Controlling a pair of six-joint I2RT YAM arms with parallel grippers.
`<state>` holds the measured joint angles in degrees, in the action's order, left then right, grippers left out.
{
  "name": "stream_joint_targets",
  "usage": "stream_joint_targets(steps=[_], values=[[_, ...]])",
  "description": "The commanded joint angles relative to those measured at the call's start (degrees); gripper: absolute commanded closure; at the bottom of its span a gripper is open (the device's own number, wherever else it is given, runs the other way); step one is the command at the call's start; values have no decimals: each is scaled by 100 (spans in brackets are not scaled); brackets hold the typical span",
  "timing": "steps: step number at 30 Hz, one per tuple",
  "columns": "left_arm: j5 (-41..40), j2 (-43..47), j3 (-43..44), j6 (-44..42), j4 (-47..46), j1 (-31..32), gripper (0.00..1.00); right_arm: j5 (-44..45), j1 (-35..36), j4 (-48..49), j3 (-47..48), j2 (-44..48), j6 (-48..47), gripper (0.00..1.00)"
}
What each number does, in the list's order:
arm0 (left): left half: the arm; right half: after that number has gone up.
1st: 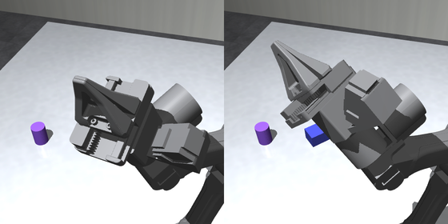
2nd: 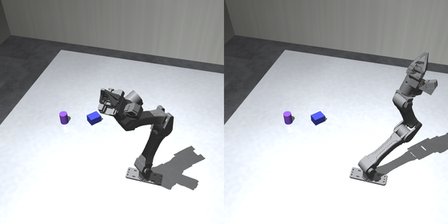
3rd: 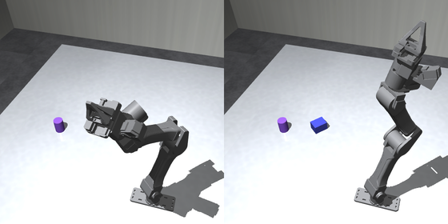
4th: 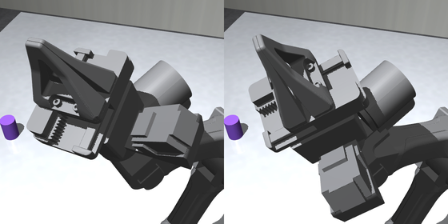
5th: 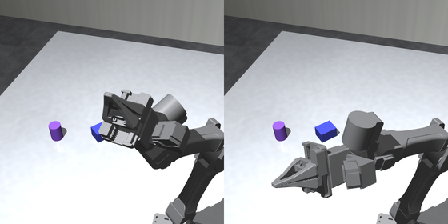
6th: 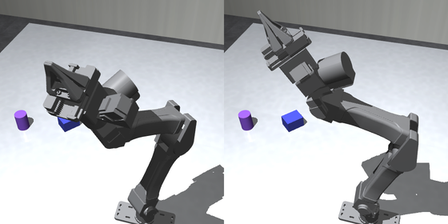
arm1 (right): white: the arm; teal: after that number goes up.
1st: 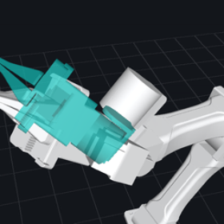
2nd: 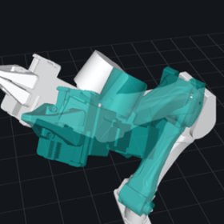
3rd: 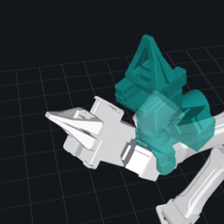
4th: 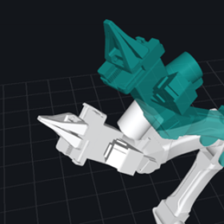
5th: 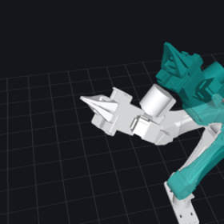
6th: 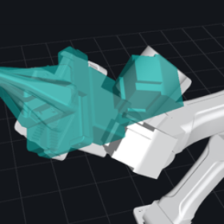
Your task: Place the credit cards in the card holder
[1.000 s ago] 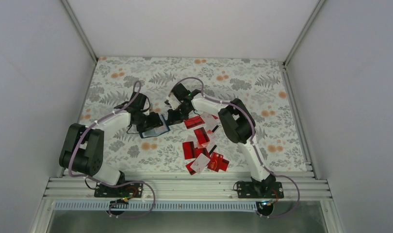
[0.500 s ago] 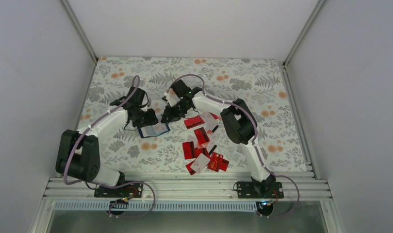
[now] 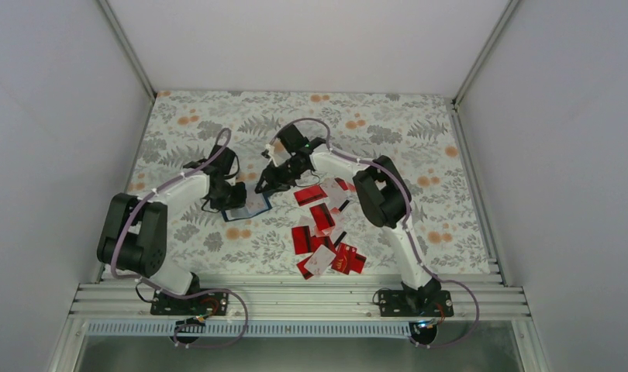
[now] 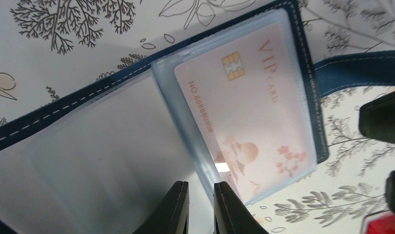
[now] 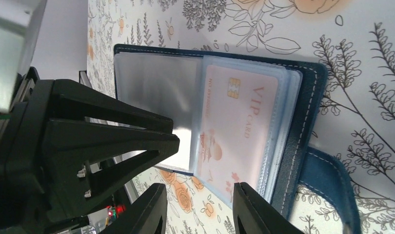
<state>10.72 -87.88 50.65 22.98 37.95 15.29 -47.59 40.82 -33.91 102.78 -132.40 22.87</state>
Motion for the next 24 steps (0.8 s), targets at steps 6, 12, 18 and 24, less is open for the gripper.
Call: stream_joint_targets(steps=[6, 12, 18, 24], values=[[-133, -368, -196, -153, -332, 18, 91, -264, -30, 85, 84, -287, 42, 64], [-149, -521, -295, -181, -423, 13, 96, -362, -30, 90, 59, -389, 55, 64], [-54, -710, -317, -189, -535, 12, 98, -496, -21, 156, 106, -404, 120, 64], [18, -746, -343, -183, -613, 17, 98, -522, -12, 135, 106, -402, 122, 64]])
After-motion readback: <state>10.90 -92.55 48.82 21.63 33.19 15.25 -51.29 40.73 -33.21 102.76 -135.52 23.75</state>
